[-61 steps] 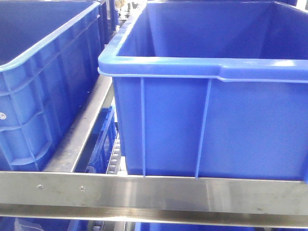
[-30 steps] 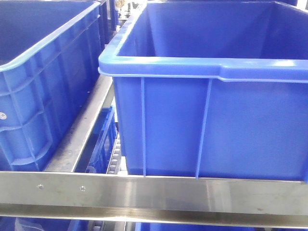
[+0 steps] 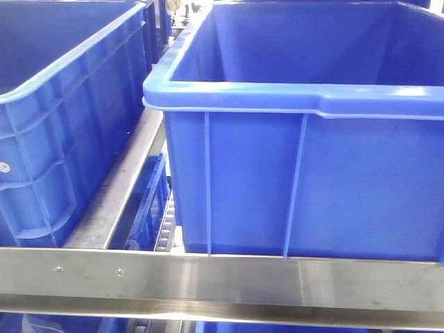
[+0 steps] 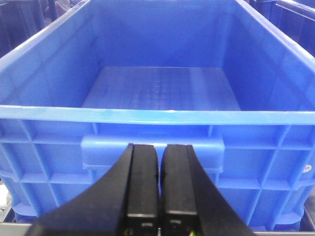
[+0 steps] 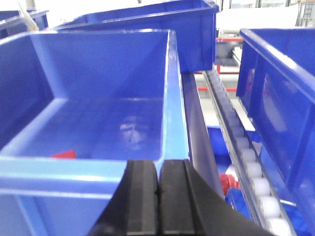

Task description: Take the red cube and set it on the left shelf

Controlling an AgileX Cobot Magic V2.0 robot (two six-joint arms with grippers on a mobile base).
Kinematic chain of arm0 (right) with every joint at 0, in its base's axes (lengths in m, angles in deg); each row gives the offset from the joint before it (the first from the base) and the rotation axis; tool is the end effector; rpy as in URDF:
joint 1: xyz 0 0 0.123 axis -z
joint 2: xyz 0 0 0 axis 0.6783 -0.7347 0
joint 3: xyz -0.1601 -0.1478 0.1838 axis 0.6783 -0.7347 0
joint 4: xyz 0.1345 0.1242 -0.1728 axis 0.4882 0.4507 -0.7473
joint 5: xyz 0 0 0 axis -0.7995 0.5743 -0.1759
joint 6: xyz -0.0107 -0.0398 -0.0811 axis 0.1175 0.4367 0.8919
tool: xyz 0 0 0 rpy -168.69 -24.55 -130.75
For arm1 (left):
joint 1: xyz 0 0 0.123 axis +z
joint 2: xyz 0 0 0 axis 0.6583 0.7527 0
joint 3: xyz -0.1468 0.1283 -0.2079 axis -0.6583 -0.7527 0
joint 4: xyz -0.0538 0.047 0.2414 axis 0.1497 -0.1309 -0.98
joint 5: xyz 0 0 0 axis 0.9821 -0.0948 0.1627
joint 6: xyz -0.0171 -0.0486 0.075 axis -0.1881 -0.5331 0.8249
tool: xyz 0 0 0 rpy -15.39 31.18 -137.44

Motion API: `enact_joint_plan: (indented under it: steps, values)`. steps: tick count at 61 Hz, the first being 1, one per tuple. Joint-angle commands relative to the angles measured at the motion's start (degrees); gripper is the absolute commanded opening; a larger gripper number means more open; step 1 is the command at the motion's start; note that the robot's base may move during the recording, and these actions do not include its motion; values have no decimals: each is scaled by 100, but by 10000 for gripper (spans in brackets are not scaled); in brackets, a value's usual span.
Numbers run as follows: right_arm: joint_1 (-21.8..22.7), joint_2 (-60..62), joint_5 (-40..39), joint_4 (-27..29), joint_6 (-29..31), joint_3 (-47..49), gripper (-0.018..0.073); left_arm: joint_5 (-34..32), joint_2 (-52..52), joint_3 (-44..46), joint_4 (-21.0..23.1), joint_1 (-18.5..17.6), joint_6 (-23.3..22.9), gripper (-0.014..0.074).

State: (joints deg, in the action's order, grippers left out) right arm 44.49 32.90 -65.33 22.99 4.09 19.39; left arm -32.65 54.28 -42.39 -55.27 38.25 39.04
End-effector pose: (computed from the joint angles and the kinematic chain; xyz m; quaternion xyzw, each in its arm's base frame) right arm 0.0567 -0.0017 0.2038 0.0335 0.6836 0.0137 0.7290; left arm 0.0563 -0.0029 0.1988 0.0119 0.7222 -0.0233 0.6912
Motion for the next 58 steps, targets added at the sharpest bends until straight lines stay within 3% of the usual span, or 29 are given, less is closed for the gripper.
enact_joint_plan:
  steps: [1, 58]
  values:
    - [28, 127, -395, -201, -165, 82, 42, -503, -85, -132, 38, -41, -5, 101]
    - [28, 127, -399, -201, -165, 82, 42, -503, -85, -132, 38, -41, -5, 101]
